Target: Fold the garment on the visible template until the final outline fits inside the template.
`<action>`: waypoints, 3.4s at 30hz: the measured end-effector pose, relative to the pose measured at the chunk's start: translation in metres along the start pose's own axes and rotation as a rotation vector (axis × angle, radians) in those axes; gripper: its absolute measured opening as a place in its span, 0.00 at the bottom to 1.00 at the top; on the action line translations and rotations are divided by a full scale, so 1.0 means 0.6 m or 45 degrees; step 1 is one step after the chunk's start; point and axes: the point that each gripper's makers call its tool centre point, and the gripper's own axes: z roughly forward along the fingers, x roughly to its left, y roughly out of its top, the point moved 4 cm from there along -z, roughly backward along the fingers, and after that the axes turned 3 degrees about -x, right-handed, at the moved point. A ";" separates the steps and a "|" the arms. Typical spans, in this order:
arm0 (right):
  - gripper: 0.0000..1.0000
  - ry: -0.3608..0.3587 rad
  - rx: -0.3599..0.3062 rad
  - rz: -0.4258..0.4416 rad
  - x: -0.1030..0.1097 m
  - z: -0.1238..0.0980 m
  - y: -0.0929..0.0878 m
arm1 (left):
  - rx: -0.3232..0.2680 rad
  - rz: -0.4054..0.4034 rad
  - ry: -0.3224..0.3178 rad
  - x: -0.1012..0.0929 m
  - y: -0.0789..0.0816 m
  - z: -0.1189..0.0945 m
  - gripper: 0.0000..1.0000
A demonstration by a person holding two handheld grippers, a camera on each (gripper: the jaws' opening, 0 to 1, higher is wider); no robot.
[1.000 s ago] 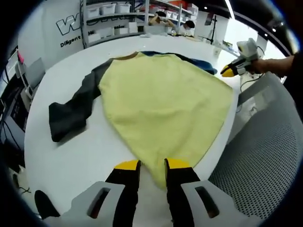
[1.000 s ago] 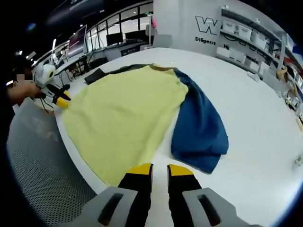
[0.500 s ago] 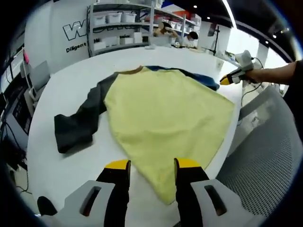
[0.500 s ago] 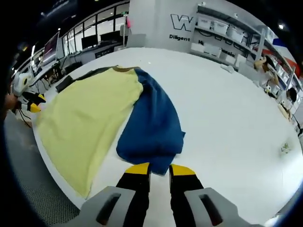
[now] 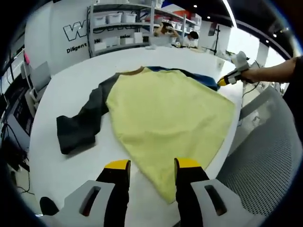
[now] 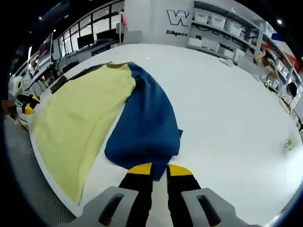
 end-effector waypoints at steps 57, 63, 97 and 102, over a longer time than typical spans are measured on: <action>0.00 -0.065 -0.644 -0.167 -0.002 -0.130 0.400 | -0.041 0.077 -0.020 0.017 0.033 -0.019 0.39; 0.00 -0.007 -0.645 -0.224 0.027 -0.115 0.431 | -0.053 0.081 -0.019 0.020 0.040 -0.026 0.40; 0.00 0.357 -0.706 -0.516 0.232 -0.015 0.572 | -0.074 0.040 0.017 0.045 0.040 -0.043 0.52; 0.00 0.419 -0.715 -0.532 0.270 0.001 0.579 | -0.067 0.033 0.023 0.047 0.034 -0.046 0.52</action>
